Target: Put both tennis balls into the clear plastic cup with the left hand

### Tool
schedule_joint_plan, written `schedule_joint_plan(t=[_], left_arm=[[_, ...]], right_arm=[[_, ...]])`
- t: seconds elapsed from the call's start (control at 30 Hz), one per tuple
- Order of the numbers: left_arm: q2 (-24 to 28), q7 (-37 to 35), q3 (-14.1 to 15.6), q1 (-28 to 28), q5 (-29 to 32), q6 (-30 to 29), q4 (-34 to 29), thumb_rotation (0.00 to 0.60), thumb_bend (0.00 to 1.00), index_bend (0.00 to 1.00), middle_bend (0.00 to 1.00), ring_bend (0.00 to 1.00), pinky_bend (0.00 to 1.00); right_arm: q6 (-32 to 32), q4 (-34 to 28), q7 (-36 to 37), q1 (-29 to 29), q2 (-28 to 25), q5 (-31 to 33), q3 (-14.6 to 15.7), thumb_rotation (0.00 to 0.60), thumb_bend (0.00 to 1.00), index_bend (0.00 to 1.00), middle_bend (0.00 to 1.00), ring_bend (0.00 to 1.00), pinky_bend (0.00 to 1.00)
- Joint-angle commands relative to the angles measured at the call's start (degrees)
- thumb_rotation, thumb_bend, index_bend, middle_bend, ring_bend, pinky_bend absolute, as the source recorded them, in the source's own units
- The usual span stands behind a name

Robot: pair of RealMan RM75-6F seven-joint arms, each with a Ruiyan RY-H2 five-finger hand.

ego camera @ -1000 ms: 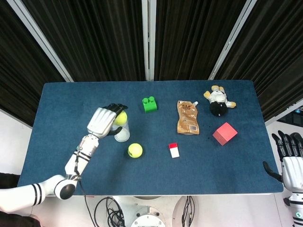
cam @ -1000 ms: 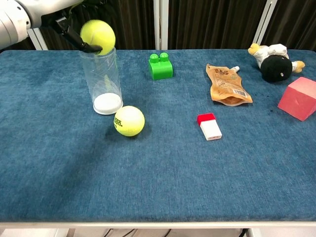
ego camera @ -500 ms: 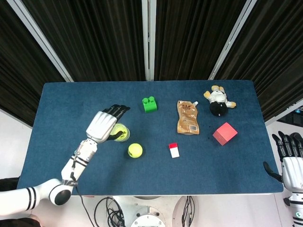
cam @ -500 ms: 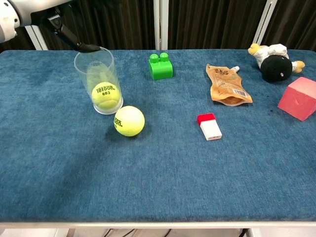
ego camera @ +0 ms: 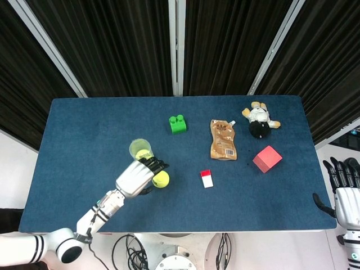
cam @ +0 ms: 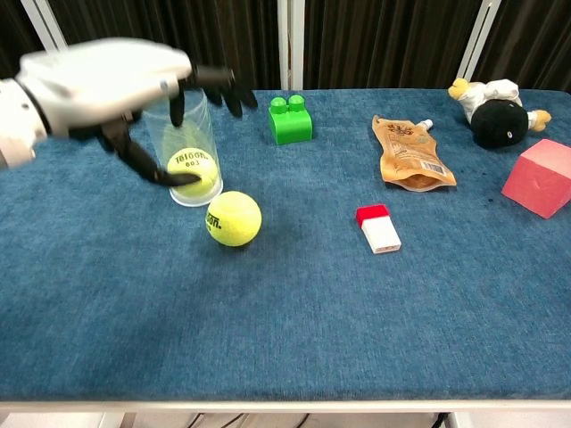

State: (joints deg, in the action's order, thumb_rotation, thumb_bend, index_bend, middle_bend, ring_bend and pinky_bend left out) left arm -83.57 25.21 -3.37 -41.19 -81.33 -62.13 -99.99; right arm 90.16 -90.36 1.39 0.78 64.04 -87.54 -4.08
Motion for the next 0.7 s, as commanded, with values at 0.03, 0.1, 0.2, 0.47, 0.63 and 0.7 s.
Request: schedule_joint_plan(t=[0.03, 0.1, 0.2, 0.47, 0.63, 0.7], left_arm=[[-3.45, 1.64, 1.42, 0.33, -0.11, 1.24, 4.43, 0.600, 0.24, 0.21, 0.23, 0.21, 0.44], [-5.45, 1.85, 1.76, 0.45, -0.02, 1.54, 7.41, 0.600, 0.24, 0.21, 0.23, 0.21, 0.44], [-8.19, 1.63, 2.08, 0.67, -0.65, 1.31, 11.55, 0.600, 0.24, 0.21, 0.23, 0.21, 0.44], [-12.06, 0.21, 1.97, 0.45, -1.38, 2.17, 17.50, 0.600, 0.24, 0.18, 0.21, 0.21, 0.45], [-13.41, -1.02, 1.45, -0.14, -0.77, 3.86, 20.79, 0.600, 0.24, 0.14, 0.16, 0.18, 0.44], [-13.71, -1.80, 1.35, -0.31, -0.70, 4.39, 21.38, 0.600, 0.23, 0.14, 0.16, 0.18, 0.44]], right_arm=[[0.33, 0.07, 0.32, -0.20, -0.16, -0.05, -0.02, 0.600, 0.23, 0.00, 0.00, 0.00, 0.00], [0.57, 0.10, 0.59, -0.41, -0.37, -0.03, 0.01, 0.600, 0.23, 0.00, 0.00, 0.00, 0.00], [0.80, 0.23, 0.81, -0.62, -0.53, 0.09, -0.01, 0.600, 0.23, 0.00, 0.00, 0.00, 0.00], [0.13, 0.44, 1.08, -0.47, -0.56, 0.52, -0.09, 0.600, 0.23, 0.00, 0.00, 0.00, 0.00], [-0.21, 0.56, 1.04, -0.37, -0.93, 0.26, 0.11, 0.600, 0.23, 0.00, 0.00, 0.00, 0.00], [-0.23, 0.44, 1.28, -0.40, -1.09, 0.45, 0.02, 0.600, 0.23, 0.00, 0.00, 0.00, 0.00]])
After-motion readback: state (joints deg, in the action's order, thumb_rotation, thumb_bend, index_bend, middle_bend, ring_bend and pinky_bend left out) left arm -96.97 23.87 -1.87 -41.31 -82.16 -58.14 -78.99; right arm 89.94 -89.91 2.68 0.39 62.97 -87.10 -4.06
